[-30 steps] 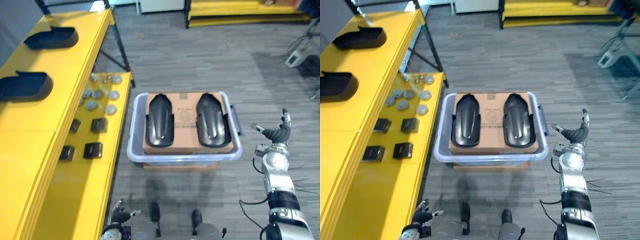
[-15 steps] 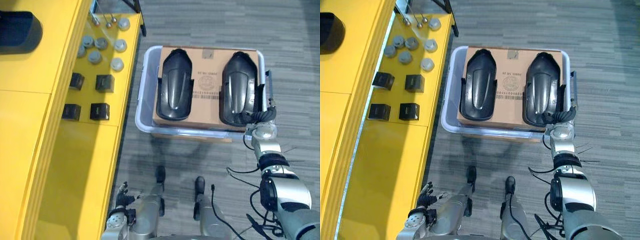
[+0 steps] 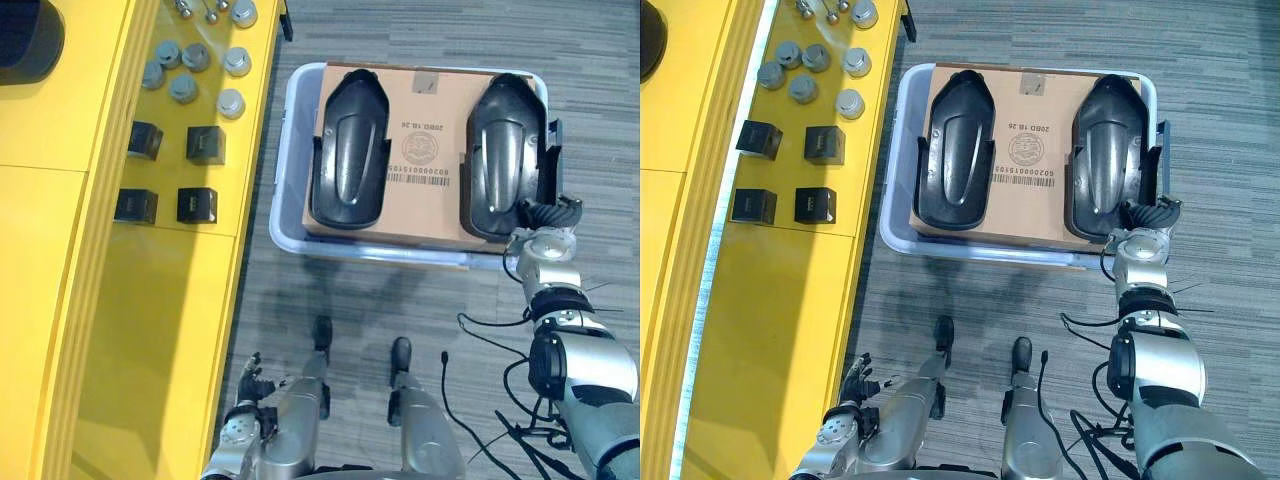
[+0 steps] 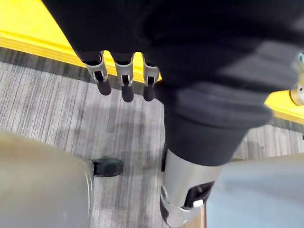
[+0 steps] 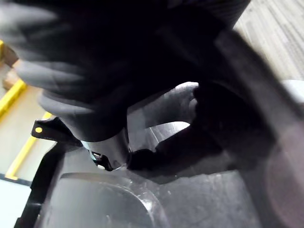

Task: Walk over and take plastic housings, then place them on the shelf

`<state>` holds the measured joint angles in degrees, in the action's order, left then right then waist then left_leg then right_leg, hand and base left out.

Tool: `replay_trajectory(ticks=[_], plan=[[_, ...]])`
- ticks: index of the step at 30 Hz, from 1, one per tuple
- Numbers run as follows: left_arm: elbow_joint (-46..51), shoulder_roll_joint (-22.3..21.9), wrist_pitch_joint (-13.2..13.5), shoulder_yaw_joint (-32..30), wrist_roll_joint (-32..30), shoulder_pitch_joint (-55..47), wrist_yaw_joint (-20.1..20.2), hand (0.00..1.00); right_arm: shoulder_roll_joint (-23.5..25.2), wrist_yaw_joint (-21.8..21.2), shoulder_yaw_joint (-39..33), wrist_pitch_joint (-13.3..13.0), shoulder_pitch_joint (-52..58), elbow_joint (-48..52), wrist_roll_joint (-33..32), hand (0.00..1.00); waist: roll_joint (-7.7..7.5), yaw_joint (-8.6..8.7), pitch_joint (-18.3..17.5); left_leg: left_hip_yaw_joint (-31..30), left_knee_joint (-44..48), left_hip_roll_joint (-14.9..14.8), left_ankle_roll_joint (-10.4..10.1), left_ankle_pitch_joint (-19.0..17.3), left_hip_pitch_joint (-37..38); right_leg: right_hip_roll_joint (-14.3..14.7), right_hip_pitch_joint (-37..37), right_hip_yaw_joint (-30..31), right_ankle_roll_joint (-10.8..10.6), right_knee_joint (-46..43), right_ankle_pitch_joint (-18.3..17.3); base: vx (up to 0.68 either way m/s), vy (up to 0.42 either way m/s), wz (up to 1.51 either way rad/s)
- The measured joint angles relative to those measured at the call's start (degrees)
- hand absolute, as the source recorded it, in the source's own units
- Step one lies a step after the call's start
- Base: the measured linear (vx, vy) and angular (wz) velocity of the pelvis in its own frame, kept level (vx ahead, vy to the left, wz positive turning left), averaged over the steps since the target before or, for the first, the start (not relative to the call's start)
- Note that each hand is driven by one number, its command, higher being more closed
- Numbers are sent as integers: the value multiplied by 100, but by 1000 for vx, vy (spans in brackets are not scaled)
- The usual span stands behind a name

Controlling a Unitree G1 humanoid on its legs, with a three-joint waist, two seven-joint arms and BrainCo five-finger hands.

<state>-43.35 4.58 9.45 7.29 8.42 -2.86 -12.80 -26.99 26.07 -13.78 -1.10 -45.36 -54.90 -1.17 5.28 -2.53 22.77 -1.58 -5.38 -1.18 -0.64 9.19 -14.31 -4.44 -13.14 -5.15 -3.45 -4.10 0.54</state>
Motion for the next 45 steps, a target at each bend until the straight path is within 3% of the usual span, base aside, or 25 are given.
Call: replay_trajectory(ticks=[5, 7, 9, 13, 19, 24, 32, 38, 45], plan=[[327, -4, -4, 1, -4, 3, 1, 0, 309, 55, 70, 2, 1162, 1816, 308, 100, -16, 41, -7, 5, -5, -1, -15, -11, 317, -9, 271, 85, 1, 5, 1, 25, -10, -8], [679, 0, -12, -12, -10, -25, 6, 0, 566, 175, 35, 13, 1681, 2606, 609, 100, -41, 166, -45, -11, -6, -9, -15, -12, 337, -6, 297, 74, -4, 7, 2, -19, 5, 1], [1092, 9, -19, -24, -11, -134, 16, 0, 784, 210, -12, 29, 2079, 3166, 793, 100, -112, 186, -101, 20, -16, -74, -56, -51, 371, 12, 294, 144, -20, 9, 9, -51, -2, -15], [2250, 12, -23, -58, -22, -522, 26, 0, 1318, 293, -143, 39, 2932, 4239, 1407, 100, -279, 201, -554, 56, -24, -107, -113, -97, 436, 36, 345, 202, -25, 39, 10, -14, -9, -8], [4097, -96, -1, -61, -71, -677, -4, 0, 1824, 300, -29, 37, 3589, 5452, 2274, 100, -293, 196, -989, 4, -51, -95, -133, -111, 553, 41, 554, 107, -30, 173, 21, 13, -1, 5], [5259, -275, 59, 144, -272, -518, -268, 0, 2227, 263, 596, 43, 3838, 6041, 2892, 100, -292, 177, -1287, -26, -23, -85, -126, -105, 655, 34, 714, 39, -30, 234, 24, 35, -7, 7], [5471, -341, 66, 839, -469, 32, -499, 0, 2588, 180, 1594, 42, 3870, 6435, 3276, 100, -297, 183, -1523, -45, -57, -85, -127, -106, 844, 27, 913, 21, -31, 239, 23, -13, -2, 1], [5337, -353, -55, 1324, -458, 199, -614, 0, 2676, 122, 2242, 3, 4039, 6550, 3326, 100, -308, 188, -1844, -39, -59, -89, -138, -114, 849, 30, 950, 33, -48, 335, 68, -12, 1, -1], [4919, -314, -263, 1549, -227, 421, -754, 0, 2696, 122, 2713, -3, 4183, 6548, 3203, 100, -353, 192, -1985, 6, -59, -89, -136, -112, 894, 34, 1008, 60, -60, 427, 108, -10, -2, -3]])
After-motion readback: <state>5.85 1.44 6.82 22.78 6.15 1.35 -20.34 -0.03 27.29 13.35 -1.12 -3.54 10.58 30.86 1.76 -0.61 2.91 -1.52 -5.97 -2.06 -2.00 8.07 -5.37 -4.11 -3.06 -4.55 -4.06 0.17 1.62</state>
